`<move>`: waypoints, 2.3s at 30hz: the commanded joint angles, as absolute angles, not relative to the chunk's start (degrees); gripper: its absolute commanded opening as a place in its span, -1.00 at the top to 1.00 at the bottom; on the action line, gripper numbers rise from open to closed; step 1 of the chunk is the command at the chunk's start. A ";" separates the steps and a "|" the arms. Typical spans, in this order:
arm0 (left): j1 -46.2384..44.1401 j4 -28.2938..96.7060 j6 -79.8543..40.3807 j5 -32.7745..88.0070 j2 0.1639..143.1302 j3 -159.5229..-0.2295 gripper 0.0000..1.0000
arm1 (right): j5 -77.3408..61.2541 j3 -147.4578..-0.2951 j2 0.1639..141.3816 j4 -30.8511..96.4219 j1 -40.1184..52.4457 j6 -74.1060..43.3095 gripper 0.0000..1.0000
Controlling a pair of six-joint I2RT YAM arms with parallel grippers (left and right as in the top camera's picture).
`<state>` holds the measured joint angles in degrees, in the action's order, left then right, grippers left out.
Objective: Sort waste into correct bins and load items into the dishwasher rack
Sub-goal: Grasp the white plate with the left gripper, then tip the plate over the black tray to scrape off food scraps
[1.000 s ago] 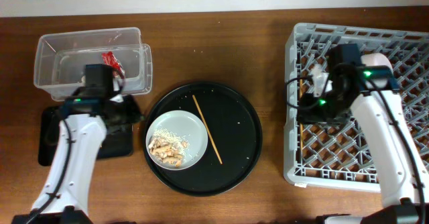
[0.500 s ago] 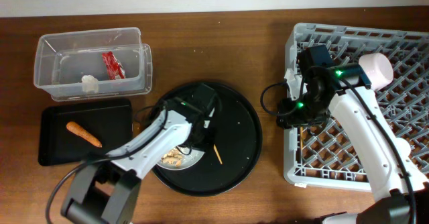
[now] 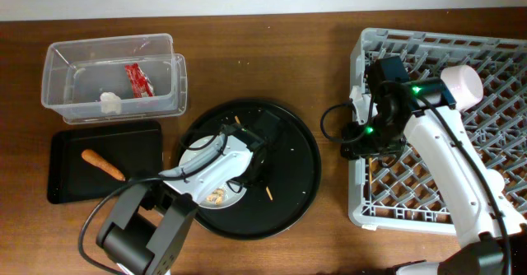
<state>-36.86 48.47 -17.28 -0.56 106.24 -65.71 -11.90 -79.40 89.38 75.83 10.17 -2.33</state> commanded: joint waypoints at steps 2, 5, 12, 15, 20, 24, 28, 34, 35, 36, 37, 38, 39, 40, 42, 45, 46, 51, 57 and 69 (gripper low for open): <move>-36.23 51.81 -17.04 -4.84 108.09 -69.91 1.00 | -9.85 -80.42 89.41 75.92 10.44 -1.74 -0.01; -36.23 54.81 -17.02 -5.06 108.07 -73.17 1.00 | -9.85 -80.42 89.41 75.90 10.44 -1.72 -0.01; -36.21 61.80 -17.06 -9.52 105.93 -81.56 0.99 | -9.80 -80.42 89.41 75.88 10.44 -1.72 -0.01; -36.21 62.96 -17.30 -11.07 102.45 -81.82 0.99 | -9.61 -80.42 89.41 75.88 10.44 -1.72 -0.01; -35.35 66.39 -18.00 -12.10 96.77 -81.82 0.99 | -9.39 -80.42 89.41 76.14 10.44 -1.72 -0.01; -28.25 68.90 -17.93 -11.84 92.14 -81.82 1.00 | -8.12 -80.42 89.41 76.77 10.44 -1.72 -0.01; -19.09 69.65 -16.56 -10.48 90.06 -81.82 1.00 | -8.12 -80.42 89.41 76.97 10.44 -1.72 -0.01; -6.72 66.78 -7.01 0.75 90.08 -81.80 1.00 | -8.14 -80.42 89.41 77.41 10.44 -1.72 -0.01; -4.97 66.15 -5.56 3.31 90.06 -81.80 1.00 | -8.14 -80.42 89.41 77.43 10.44 -1.72 -0.01; -3.27 65.56 -4.10 5.28 90.08 -81.80 1.00 | -8.14 -80.42 89.41 77.43 10.44 -1.72 -0.01; -1.67 65.14 -2.87 7.14 90.08 -81.80 1.00 | -8.14 -80.42 89.41 77.43 10.44 -1.72 -0.01; 0.14 64.73 -1.43 10.48 90.08 -81.80 1.00 | -8.14 -80.42 89.41 77.43 10.44 -1.74 -0.01; 1.48 64.55 -0.78 13.13 90.08 -81.80 1.00 | -8.14 -80.42 89.41 77.43 10.44 -1.74 -0.01; 2.92 64.53 -0.14 16.21 90.08 -81.80 1.00 | -8.14 -80.42 89.41 77.43 10.44 -1.76 -0.01; 6.04 64.34 1.52 21.02 90.08 -81.80 1.00 | -8.14 -80.42 89.41 77.60 10.44 -1.74 -0.01; 10.66 64.99 3.62 27.03 90.08 -81.73 1.00 | -8.14 -80.42 89.41 77.87 10.44 -1.74 0.00; 12.23 64.99 5.39 30.85 90.08 -81.60 1.00 | -8.14 -80.42 89.41 77.89 10.44 -1.74 -0.01; 17.65 65.19 10.09 39.07 90.08 -79.83 1.00 | -8.14 -80.42 89.41 78.30 10.44 -1.91 0.00; 25.45 65.58 12.78 47.20 90.08 -77.71 1.00 | -8.14 -80.42 89.41 78.72 10.44 -1.93 0.00; 28.91 66.39 10.76 50.11 90.39 -75.40 1.00 | -8.14 -80.42 89.41 78.98 10.44 -1.98 -0.01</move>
